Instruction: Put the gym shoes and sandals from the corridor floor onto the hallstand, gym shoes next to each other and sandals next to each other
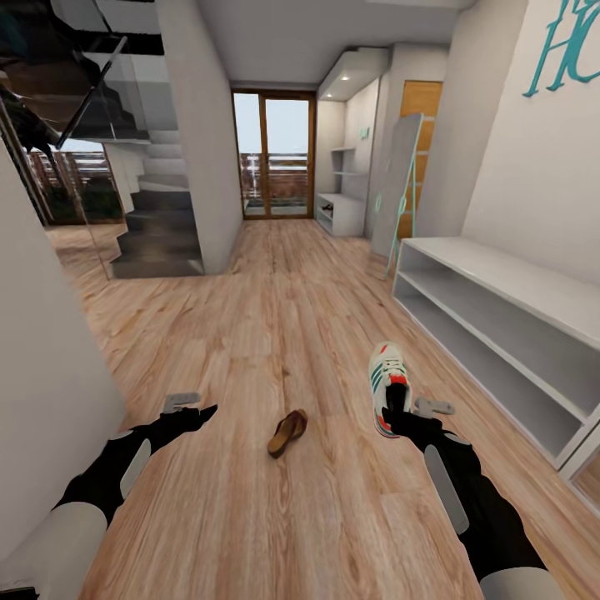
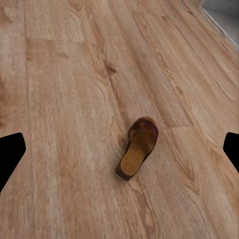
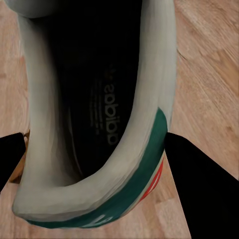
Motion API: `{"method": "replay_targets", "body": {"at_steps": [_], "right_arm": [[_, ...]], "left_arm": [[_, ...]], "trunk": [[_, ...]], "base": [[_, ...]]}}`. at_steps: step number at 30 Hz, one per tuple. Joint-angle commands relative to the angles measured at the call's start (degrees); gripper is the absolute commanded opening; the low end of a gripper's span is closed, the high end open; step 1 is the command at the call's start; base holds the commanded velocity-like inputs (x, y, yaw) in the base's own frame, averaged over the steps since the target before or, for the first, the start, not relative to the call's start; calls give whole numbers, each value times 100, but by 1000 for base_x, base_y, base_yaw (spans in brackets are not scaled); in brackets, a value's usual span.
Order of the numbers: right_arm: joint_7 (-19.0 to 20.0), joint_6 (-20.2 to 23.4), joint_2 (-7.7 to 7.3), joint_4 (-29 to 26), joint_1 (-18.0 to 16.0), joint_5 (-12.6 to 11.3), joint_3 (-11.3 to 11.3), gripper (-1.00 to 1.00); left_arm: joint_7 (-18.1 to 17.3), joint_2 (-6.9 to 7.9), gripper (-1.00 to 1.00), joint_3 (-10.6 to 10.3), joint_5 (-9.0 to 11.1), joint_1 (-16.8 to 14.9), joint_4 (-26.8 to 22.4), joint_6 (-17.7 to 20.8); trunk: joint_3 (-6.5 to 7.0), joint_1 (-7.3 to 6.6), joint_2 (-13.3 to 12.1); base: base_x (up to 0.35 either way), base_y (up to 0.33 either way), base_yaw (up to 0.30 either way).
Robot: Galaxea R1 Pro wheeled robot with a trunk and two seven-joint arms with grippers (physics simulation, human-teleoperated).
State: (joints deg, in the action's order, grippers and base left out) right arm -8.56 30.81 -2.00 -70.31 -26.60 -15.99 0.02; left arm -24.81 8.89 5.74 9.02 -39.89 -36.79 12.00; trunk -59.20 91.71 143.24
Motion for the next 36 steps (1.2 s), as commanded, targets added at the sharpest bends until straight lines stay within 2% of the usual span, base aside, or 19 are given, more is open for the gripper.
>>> {"method": "replay_targets", "body": {"at_steps": [1, 5, 12, 17, 30, 36], "right_arm": [[-56, 21, -2, -11, -3, -60, 6, -100], [-67, 31, -2, -24, -3, -61, 6, -100], [-67, 31, -2, -24, -3, -62, 6, -100], [-67, 31, -2, -22, -3, -62, 6, -100], [-67, 31, -2, -18, -3, -62, 6, -100], [-67, 31, -2, -18, -3, -62, 6, -100]], "left_arm": [[-24, -1, 100, 15, 57, -4, -6, 57], [-24, -1, 100, 15, 56, -5, -4, 57], [-24, -1, 100, 15, 56, -4, -4, 55], [-24, -1, 100, 10, 57, -3, -4, 50], [-24, -1, 100, 9, 60, -4, -4, 49], [-24, -1, 100, 7, 59, -4, -4, 48]], "trunk": [[-6, 2, 2], [-4, 2, 2], [18, 2, 2], [28, 2, 2], [28, 2, 2], [38, 2, 2]], "base": [[277, 1, 0], [231, 0, -40], [53, 73, -268], [76, 193, -185], [231, 224, -9], [238, 225, -179]]}}
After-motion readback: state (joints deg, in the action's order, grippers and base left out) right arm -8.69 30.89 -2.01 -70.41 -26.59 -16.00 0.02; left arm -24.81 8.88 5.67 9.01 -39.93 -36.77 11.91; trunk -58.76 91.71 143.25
